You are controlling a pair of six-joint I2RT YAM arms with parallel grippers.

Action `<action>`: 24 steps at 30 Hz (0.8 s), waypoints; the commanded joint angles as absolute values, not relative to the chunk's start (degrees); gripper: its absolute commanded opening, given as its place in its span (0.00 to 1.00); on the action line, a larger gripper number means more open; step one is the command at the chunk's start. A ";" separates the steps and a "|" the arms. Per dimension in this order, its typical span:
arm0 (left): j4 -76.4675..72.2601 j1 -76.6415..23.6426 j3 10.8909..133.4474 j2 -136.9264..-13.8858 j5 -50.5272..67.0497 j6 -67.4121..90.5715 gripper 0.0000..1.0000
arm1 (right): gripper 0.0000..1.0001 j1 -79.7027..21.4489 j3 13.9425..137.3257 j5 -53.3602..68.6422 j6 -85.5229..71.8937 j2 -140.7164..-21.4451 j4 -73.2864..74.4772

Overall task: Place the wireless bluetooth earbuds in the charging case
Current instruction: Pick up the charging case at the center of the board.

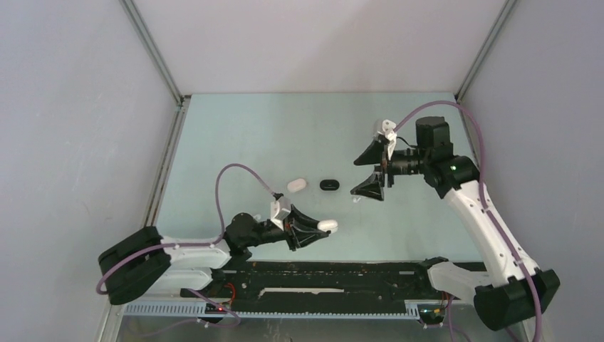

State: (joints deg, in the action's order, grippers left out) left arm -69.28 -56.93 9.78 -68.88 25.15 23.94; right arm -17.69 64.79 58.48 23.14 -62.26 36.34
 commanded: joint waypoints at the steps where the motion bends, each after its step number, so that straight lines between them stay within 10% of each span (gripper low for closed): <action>1: -60.63 -57.84 9.53 -62.54 22.03 7.61 0.00 | 0.91 -19.12 65.91 69.99 24.27 -67.73 39.28; 8: -60.21 -58.80 7.18 -62.58 20.46 0.72 0.00 | 0.66 -36.12 65.90 46.09 37.03 -67.90 48.13; 24: -60.86 -60.64 7.51 -64.45 17.33 -3.62 0.00 | 0.55 -47.59 66.55 35.42 40.14 -75.41 49.13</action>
